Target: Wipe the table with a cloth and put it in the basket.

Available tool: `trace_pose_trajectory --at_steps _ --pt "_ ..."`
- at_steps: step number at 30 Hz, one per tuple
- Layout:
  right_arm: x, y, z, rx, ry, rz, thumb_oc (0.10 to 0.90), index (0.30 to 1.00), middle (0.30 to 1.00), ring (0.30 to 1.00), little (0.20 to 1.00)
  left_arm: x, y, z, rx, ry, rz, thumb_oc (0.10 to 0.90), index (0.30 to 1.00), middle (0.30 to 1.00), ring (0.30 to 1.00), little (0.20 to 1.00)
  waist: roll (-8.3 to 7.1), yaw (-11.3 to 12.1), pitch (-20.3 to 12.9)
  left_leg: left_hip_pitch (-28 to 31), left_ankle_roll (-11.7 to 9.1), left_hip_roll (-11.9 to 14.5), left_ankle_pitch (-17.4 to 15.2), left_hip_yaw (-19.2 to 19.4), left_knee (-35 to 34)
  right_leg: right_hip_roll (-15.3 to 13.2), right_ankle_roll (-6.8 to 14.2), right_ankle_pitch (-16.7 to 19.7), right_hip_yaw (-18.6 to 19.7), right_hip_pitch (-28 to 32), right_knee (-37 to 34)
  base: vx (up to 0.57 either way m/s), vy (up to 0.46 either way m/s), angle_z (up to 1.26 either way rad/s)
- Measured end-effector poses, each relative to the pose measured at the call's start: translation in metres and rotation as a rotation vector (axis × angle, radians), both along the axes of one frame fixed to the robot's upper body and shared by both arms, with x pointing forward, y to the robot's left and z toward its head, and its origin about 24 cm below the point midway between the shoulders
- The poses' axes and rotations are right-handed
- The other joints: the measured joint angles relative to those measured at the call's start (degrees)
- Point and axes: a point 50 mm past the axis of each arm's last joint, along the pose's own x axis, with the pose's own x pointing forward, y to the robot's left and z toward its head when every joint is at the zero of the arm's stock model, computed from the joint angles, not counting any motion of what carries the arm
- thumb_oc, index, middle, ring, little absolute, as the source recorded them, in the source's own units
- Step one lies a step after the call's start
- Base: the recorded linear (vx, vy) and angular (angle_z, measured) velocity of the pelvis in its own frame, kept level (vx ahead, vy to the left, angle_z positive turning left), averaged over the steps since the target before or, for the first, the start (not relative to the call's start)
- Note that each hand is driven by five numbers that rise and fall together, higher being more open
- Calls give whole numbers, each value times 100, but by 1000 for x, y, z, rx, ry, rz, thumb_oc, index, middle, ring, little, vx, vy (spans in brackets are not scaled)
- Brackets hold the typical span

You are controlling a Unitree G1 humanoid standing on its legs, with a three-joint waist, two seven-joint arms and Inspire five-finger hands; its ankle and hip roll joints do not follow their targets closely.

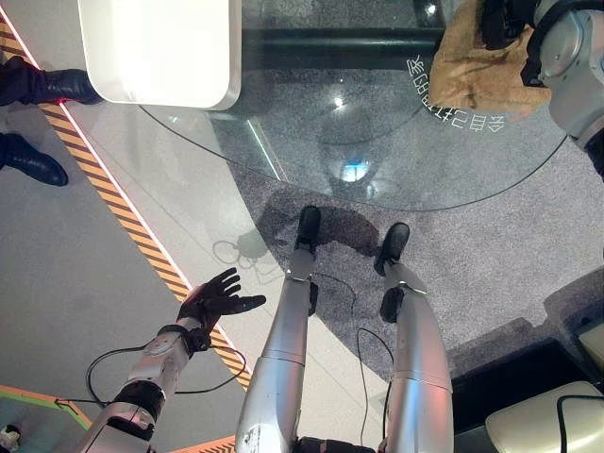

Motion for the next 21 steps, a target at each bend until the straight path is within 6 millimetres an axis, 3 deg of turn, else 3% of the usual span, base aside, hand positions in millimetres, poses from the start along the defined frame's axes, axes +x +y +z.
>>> trace_pose_trajectory --at_steps 21 --pt "-2 0 1 -3 -3 13 800 900 900 900 900 1 3 2 -5 -9 15 800 900 900 900 900 0 -6 0 -2 0 9 0 5 -16 10 3 11 2 4 -35 0 0 0"
